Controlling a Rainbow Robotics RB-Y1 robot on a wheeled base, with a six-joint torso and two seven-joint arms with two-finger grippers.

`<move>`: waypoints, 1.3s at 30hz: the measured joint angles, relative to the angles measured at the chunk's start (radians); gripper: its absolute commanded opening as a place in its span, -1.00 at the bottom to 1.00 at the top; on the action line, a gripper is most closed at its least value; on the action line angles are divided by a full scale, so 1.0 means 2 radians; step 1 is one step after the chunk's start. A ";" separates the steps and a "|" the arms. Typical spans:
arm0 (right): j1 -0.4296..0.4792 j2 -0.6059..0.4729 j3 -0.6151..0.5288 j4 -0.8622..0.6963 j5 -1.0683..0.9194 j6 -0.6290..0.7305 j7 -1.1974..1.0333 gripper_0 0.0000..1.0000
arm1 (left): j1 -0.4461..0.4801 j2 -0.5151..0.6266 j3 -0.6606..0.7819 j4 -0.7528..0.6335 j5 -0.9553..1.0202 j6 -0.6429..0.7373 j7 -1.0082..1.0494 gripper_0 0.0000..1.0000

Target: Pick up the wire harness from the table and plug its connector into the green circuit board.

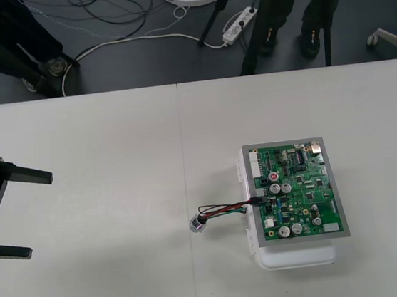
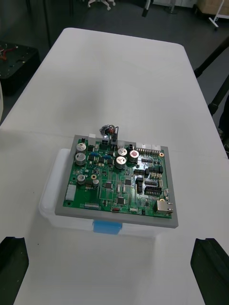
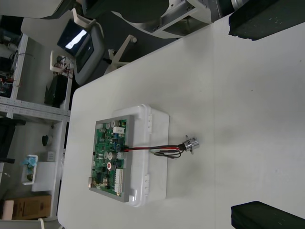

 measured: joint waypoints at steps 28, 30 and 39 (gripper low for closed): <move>0.000 0.001 -0.002 -0.002 -0.001 0.000 -0.092 1.00 | 0.000 0.001 0.000 -0.001 0.000 0.000 0.001 1.00; 0.000 0.001 -0.002 -0.002 -0.001 0.000 -0.092 1.00 | 0.000 0.001 0.000 -0.001 0.000 0.000 0.001 1.00; 0.001 0.004 -0.002 -0.003 -0.001 0.000 -0.091 1.00 | 0.000 0.001 0.000 -0.001 0.000 0.000 0.001 1.00</move>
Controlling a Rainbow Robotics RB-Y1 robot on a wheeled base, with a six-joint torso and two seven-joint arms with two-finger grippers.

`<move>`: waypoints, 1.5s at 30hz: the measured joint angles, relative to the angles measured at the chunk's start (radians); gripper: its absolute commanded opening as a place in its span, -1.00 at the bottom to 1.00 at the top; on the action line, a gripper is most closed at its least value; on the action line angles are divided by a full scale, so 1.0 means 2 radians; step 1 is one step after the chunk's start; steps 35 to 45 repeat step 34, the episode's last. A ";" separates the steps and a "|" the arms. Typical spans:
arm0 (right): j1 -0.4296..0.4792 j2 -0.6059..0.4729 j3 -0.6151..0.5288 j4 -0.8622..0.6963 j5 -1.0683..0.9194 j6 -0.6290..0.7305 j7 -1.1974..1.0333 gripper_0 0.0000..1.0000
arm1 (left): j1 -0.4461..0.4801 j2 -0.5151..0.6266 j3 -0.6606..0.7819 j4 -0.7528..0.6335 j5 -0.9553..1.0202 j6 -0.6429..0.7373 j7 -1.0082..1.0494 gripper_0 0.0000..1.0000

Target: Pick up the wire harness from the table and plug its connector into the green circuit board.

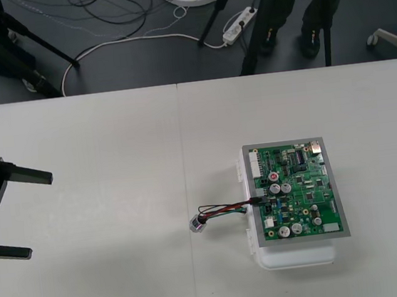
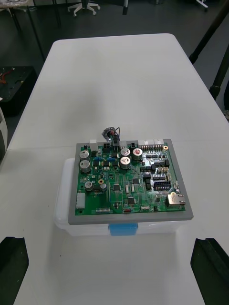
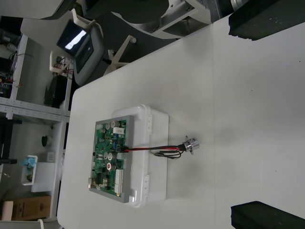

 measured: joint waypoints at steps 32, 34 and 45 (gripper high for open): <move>0.002 0.010 0.000 0.000 0.000 0.000 0.000 1.00 | 0.000 0.000 0.000 0.000 0.000 0.000 0.000 1.00; 0.002 0.010 0.000 0.000 0.000 0.000 0.000 1.00 | 0.000 0.000 0.000 0.000 0.000 0.000 0.000 1.00; 0.002 0.010 0.000 0.000 0.000 0.000 0.000 1.00 | 0.000 0.000 0.000 0.000 0.000 0.000 0.000 1.00</move>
